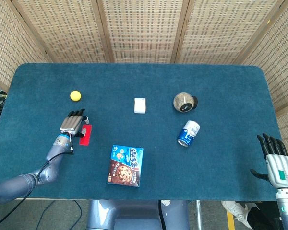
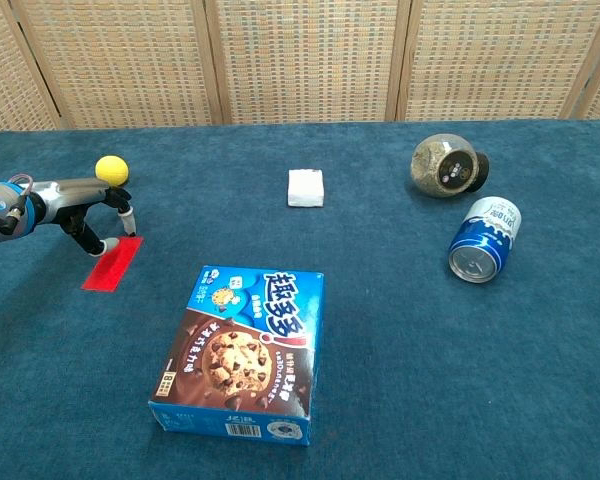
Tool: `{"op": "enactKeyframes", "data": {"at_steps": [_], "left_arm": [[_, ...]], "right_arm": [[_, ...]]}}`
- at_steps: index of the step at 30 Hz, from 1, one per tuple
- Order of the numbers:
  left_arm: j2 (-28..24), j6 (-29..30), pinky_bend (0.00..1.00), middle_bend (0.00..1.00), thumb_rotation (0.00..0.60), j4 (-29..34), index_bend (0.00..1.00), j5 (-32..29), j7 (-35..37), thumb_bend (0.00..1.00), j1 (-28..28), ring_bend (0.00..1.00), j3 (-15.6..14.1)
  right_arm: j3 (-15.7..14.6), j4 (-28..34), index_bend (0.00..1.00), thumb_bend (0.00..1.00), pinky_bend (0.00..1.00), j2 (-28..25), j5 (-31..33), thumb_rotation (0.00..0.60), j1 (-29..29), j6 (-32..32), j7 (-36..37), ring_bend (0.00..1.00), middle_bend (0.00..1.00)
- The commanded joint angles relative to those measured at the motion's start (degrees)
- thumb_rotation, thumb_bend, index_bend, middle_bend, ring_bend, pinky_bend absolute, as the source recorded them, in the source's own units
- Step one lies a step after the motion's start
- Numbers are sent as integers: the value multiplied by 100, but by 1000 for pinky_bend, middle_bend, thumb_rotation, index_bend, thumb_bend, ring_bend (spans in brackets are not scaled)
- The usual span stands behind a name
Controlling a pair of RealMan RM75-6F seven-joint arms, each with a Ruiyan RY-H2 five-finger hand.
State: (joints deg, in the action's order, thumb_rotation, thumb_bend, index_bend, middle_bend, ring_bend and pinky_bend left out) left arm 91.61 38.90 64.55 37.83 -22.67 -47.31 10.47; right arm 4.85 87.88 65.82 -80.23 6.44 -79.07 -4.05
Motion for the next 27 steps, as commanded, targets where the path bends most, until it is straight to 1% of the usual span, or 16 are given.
{"op": "enactKeyframes", "data": {"at_steps": [1,13,15,21,27], "left_arm": [[-30,5,0,0,600,65,373,-11,22,519,-4,0,-19],[-202,-10,0,0,600,364,379,-311,-82,519,-91,0,-181],[-220,-5,0,0,600,410,399,-329,-87,519,-101,0,-212],[-274,110,0,0,600,510,504,-168,88,519,-73,0,-192],[-254,291,0,0,600,431,481,81,228,500,-32,0,-155]], "right_arm": [[0,0,2,0,0,-3,13,600,2,12,14,0,0],[-14,3,2,0,0,-11,11,600,6,25,37,0,0],[-16,5,2,0,0,-13,7,600,5,22,42,0,0],[-22,6,2,0,0,-9,0,600,4,15,43,0,0],[-24,1,2,0,0,-3,5,600,7,22,38,0,0]]}}
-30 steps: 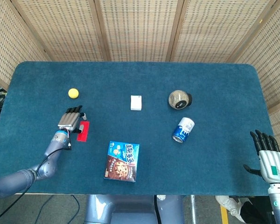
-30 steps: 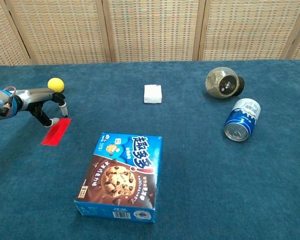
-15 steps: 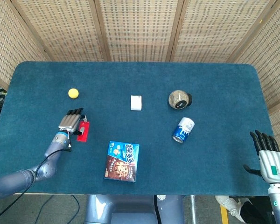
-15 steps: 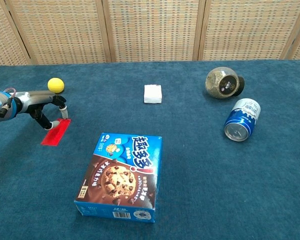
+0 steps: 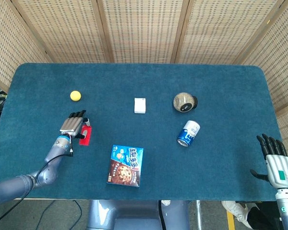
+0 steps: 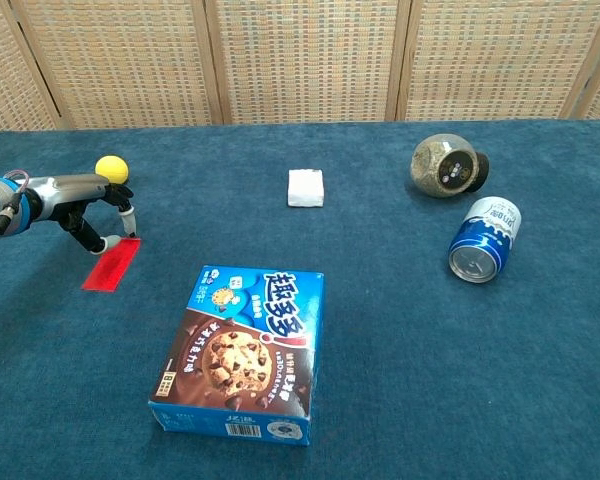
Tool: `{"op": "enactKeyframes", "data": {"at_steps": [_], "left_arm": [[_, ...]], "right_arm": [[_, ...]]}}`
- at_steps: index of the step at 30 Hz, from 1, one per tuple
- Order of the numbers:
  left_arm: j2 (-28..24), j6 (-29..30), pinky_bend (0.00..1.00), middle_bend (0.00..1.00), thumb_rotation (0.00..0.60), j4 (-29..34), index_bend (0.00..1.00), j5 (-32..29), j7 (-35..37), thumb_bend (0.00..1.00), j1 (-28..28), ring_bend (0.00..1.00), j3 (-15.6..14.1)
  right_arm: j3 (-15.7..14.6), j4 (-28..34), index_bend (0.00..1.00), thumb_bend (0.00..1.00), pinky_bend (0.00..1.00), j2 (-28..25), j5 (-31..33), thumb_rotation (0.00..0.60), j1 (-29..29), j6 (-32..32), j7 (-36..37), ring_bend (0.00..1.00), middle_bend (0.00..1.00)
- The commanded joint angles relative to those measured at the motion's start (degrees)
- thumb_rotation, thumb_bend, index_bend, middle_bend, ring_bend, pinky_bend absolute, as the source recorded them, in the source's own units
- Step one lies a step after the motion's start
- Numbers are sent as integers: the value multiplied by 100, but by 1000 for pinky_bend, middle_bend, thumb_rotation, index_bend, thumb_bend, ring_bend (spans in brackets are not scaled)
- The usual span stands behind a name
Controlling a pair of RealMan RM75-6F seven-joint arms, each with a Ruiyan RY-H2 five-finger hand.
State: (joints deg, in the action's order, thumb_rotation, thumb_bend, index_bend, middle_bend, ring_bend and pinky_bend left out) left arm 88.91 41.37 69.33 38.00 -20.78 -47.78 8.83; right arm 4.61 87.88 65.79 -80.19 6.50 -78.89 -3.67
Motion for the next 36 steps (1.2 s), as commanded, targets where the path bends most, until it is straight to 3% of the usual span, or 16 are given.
{"op": "enactKeyframes", "data": {"at_steps": [1,10,21,36], "left_arm": [[26,44,0,0,600,-80,480,79,55,493,18,0,7],[304,9,0,0,600,-603,454,67,142,363,6,0,13],[520,-76,0,0,600,-1040,456,376,471,369,13,0,157],[578,-223,0,0,600,-1075,473,171,209,418,-91,0,162]], "right_arm": [[-1,1,2,0,0,0,3,600,4,10,0,0,0],[-6,14,3,0,0,-13,19,600,8,36,27,0,0],[-3,-1,9,0,0,-14,51,600,22,79,40,0,0],[0,4,15,0,0,-27,99,600,37,132,57,0,0]]}}
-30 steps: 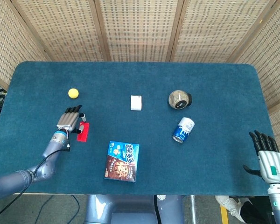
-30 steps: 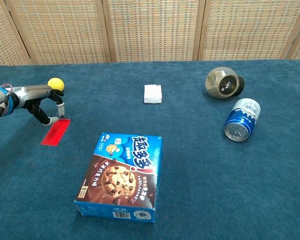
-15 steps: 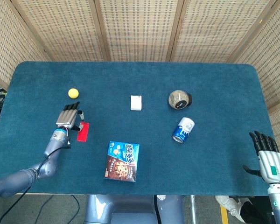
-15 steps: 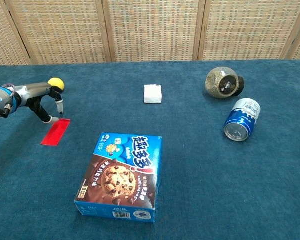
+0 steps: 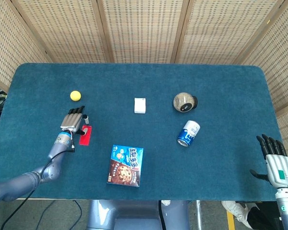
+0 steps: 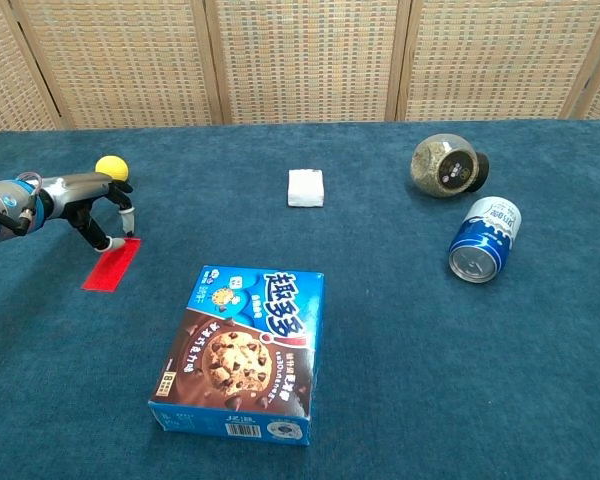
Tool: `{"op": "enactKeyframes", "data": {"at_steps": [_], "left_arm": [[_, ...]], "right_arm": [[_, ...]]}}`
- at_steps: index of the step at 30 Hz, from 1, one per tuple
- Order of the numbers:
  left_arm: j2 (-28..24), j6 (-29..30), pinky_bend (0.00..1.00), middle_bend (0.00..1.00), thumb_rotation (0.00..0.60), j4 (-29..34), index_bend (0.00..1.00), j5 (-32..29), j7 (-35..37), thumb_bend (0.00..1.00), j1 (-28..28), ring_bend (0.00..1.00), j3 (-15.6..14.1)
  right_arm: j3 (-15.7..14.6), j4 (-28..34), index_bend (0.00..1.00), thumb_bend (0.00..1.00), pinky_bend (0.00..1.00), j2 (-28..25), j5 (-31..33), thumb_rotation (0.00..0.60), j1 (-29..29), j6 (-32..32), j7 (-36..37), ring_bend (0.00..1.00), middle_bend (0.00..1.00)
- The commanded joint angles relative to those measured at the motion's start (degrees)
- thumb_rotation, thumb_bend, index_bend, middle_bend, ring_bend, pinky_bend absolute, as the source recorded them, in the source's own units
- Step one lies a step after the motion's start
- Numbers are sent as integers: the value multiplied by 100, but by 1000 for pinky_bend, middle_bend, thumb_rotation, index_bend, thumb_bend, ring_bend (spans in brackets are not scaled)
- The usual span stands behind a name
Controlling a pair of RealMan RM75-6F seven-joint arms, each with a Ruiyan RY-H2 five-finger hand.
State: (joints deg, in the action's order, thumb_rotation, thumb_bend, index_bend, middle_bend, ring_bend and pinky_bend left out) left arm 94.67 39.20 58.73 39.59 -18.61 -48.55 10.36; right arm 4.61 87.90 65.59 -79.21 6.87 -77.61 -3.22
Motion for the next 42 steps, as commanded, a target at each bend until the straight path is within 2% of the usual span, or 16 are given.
{"op": "enactKeyframes", "data": {"at_steps": [1,16,22,26,32,37,42], "left_arm": [[3,-5,0,0,600,-26,473,14,-18,419,-18,0,10],[140,-90,0,0,600,-197,487,-90,-93,417,-19,0,-19],[226,-130,0,0,600,-331,570,-95,-88,421,-22,0,-12],[249,-155,0,0,600,-370,613,-151,-131,444,-36,0,1],[234,-128,0,0,600,-334,622,-166,-150,481,-46,0,36],[137,-73,0,0,600,-151,640,-123,-126,560,-20,0,61],[3,7,0,0,600,108,683,2,-29,572,65,0,52]], "right_arm": [[0,2,15,0,0,-9,1,600,1,5,16,0,0],[-7,12,17,0,0,-34,11,600,6,37,84,0,0],[-3,4,17,0,0,-46,33,600,15,73,136,0,0],[5,-1,17,0,0,-56,50,600,25,99,176,0,0],[-1,-8,17,0,0,-59,46,600,34,120,190,0,0],[-11,-11,18,0,0,-55,44,600,36,131,188,0,0],[-16,7,17,0,0,-59,34,600,34,122,181,0,0]]}}
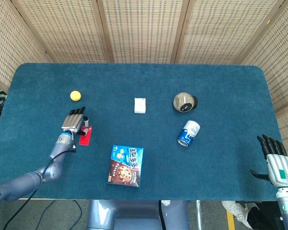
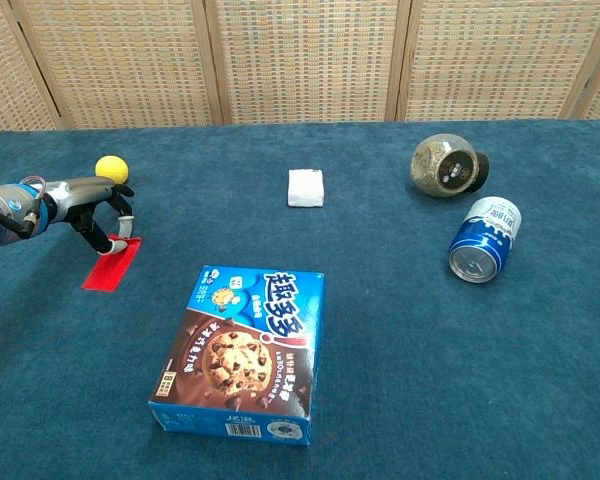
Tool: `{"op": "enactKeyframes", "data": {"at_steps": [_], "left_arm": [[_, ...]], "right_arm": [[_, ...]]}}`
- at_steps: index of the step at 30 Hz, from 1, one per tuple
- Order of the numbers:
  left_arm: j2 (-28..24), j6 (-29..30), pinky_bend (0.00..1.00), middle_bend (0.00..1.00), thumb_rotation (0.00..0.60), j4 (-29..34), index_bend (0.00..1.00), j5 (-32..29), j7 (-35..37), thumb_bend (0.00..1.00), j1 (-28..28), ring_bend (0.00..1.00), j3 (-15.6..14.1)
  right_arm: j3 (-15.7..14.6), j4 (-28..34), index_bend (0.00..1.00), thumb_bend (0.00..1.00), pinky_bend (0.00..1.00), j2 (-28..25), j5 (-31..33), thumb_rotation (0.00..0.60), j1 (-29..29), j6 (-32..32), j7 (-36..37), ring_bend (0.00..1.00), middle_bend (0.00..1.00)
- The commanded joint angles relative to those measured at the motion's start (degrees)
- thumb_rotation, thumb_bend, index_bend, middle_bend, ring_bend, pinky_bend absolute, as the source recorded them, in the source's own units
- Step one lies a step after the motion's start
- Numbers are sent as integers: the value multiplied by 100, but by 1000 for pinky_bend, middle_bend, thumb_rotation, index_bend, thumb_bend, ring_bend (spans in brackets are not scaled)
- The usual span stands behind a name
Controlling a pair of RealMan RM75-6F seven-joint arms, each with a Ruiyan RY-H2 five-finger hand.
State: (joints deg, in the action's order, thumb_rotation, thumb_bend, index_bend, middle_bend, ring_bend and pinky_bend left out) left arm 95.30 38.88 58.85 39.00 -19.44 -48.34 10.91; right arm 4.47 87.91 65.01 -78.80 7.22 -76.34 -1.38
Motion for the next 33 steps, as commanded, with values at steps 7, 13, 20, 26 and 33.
{"op": "enactKeyframes", "data": {"at_steps": [7,13,20,26,33], "left_arm": [[-398,177,0,0,600,714,700,344,330,572,256,0,-21],[-885,401,0,0,600,1561,705,688,512,573,562,0,-191],[-1528,604,0,0,600,2550,708,1300,967,570,990,0,-416],[-2256,493,0,0,600,3409,708,1591,1405,565,1223,0,-518],[-3094,438,0,0,600,4170,706,1650,1752,566,1331,0,-453]], "right_arm": [[-17,34,18,0,0,-10,-32,600,-7,-18,-4,0,0],[-25,56,18,0,0,-20,-59,600,-15,-44,1,0,0],[-57,121,18,0,0,-43,-149,600,-41,-119,-6,0,0],[-68,185,20,0,0,-89,-219,600,-74,-208,29,0,0],[-97,227,23,0,0,-101,-291,600,-94,-258,13,0,0]]}}
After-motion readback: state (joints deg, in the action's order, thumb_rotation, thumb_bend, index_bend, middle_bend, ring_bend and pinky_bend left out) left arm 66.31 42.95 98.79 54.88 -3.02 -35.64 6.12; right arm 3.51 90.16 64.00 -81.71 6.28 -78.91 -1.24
